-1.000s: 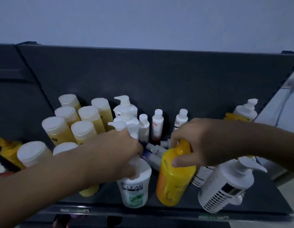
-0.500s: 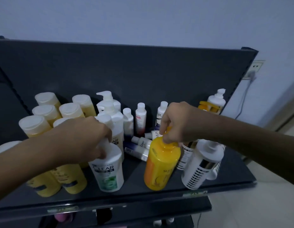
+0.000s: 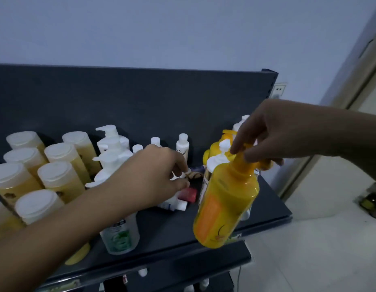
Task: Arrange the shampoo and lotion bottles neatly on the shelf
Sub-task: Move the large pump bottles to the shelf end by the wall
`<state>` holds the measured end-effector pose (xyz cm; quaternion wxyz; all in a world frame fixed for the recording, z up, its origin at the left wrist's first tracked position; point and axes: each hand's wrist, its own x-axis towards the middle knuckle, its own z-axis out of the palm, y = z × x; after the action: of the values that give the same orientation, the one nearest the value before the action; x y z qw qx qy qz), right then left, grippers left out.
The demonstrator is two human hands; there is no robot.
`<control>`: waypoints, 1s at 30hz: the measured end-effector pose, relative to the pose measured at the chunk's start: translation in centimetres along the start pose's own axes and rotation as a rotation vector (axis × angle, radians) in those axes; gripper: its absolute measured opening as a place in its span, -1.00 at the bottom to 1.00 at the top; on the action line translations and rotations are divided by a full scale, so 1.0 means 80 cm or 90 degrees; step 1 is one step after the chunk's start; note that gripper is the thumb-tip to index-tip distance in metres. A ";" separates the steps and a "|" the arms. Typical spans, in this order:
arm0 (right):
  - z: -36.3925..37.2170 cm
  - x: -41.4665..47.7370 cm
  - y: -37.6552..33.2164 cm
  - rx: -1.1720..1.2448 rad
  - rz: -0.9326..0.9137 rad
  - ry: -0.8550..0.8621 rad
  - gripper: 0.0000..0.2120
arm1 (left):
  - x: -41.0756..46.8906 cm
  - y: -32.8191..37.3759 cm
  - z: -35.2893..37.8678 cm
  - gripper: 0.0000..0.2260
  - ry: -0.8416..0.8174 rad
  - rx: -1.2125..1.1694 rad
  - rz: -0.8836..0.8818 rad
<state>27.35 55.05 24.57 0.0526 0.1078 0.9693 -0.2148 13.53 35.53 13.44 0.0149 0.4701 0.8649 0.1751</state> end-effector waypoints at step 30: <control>-0.038 -0.089 0.140 -0.132 0.056 -0.050 -0.79 | 0.104 0.157 0.214 -0.46 0.133 -0.170 -0.037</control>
<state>36.66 64.92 23.80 0.1104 0.1355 0.9779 -0.1146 22.30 53.50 2.52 -0.0080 0.4182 0.8438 0.3363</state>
